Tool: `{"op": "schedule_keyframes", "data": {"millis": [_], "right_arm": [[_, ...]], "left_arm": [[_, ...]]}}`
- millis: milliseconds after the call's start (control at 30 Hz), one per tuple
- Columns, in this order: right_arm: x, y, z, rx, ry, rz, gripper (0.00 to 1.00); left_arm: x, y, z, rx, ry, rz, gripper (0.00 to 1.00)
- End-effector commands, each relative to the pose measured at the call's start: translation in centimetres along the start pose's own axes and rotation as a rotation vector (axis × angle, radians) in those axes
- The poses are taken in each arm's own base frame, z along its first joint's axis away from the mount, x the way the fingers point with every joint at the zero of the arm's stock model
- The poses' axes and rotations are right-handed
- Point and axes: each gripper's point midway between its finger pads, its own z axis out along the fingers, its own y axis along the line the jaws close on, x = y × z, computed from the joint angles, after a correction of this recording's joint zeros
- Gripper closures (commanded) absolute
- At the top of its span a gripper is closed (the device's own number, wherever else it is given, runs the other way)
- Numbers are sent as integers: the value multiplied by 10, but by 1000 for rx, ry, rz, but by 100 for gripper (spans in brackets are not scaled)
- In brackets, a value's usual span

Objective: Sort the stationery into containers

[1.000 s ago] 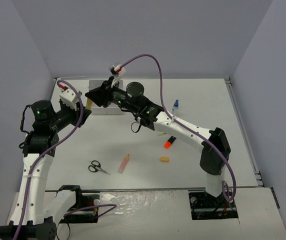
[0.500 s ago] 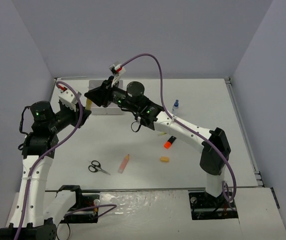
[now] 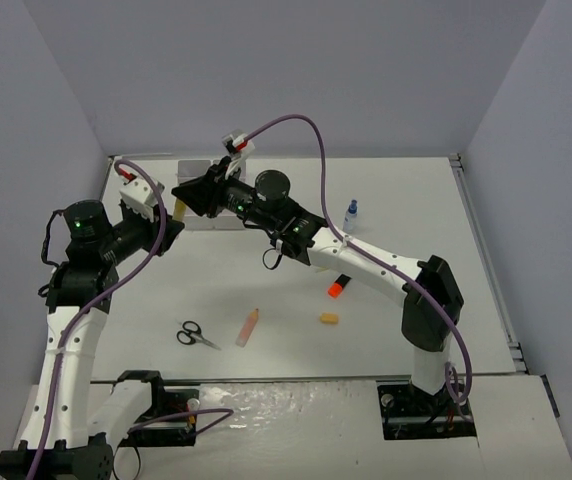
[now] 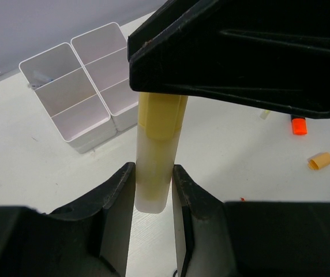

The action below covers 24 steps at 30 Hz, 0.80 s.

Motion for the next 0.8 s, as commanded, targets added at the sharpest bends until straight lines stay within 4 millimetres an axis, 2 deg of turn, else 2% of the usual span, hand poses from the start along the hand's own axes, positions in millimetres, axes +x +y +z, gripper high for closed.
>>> {"op": "schedule_keyframes", "data": {"millis": [0,267,400,567,633,767], "right_arm": [[128,-1,-25,15,387,61,100],[141,-3,-28,19,402,83,100],[138,-1,-26,-1,401,86,98],[101,16,-17,-61,338,65,76],[87,23,-13,-78,315,51,75],[73,28,-8,-90,294,33,73]], "left_arm": [[-171,-12,-53,-44,-522,322,100],[-168,-11,-51,-42,-516,313,100],[-162,-14,-50,-30,-504,337,100],[-115,-19,-37,26,-388,282,100],[-91,-22,-31,46,-336,253,100],[-64,-21,-22,56,-283,197,100]]}}
